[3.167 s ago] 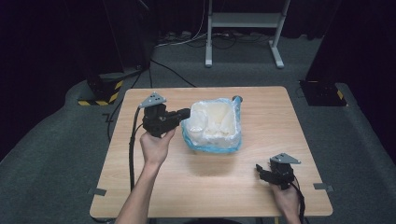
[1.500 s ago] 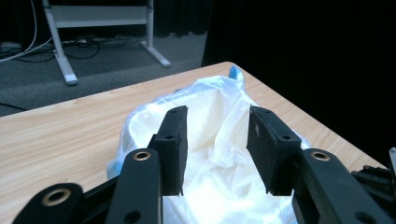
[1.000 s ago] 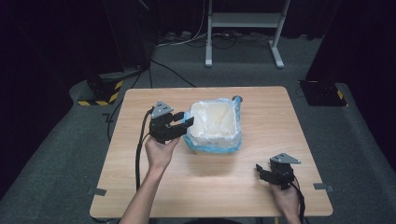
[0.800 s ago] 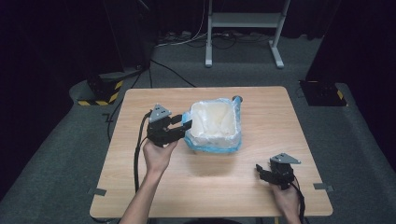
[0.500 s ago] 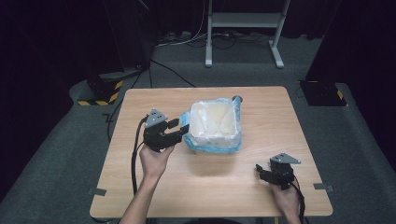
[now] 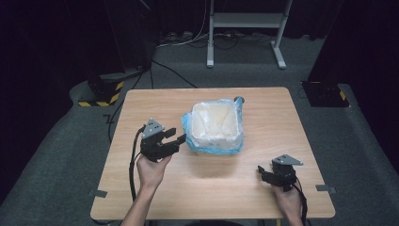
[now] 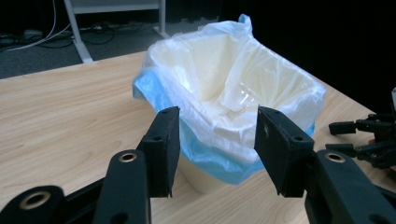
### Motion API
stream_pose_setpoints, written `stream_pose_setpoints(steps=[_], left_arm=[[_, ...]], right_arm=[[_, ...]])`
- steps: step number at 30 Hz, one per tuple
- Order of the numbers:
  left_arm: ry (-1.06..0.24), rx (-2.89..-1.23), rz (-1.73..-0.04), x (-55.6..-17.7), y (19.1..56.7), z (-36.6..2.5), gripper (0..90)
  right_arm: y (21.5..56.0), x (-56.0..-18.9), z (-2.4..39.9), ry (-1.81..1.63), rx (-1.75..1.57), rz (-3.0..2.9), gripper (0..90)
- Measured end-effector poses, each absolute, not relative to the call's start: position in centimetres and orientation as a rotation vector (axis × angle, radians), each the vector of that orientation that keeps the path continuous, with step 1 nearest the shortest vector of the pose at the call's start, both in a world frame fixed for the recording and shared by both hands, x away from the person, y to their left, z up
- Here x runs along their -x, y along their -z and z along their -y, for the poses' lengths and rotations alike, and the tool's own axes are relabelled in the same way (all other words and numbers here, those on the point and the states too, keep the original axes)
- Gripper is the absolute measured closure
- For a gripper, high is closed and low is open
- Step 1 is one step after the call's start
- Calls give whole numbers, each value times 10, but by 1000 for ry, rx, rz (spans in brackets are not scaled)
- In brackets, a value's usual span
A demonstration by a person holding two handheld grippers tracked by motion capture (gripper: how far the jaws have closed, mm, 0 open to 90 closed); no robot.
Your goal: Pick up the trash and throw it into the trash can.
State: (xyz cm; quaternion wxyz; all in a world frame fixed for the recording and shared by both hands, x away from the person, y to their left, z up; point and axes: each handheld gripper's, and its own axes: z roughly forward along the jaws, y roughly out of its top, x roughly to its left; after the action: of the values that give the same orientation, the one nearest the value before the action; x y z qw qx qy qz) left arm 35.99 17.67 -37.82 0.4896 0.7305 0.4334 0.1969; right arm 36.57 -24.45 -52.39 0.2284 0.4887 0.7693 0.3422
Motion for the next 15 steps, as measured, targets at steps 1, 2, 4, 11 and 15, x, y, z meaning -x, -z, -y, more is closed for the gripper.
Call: stream_pose_setpoints(steps=[1, 2, 4, 11, 15], left_arm=[[-477, -1776, -1055, -359, 380, -177, 502], [-479, -1780, -1057, -358, 382, -177, 501], [-486, -1786, -1063, -355, 385, -178, 500], [-490, -1793, -1089, -347, 398, -181, 497], [-487, -1796, -1100, -344, 403, -184, 495]], right_arm=[[524, -366, 245, -942, -1346, -2118, 341], [524, -366, 245, -942, -1346, -2118, 341], [524, -366, 245, -942, -1346, -2118, 341], [524, -366, 245, -942, -1346, -2118, 341], [524, -366, 245, -942, -1344, -2119, 341]])
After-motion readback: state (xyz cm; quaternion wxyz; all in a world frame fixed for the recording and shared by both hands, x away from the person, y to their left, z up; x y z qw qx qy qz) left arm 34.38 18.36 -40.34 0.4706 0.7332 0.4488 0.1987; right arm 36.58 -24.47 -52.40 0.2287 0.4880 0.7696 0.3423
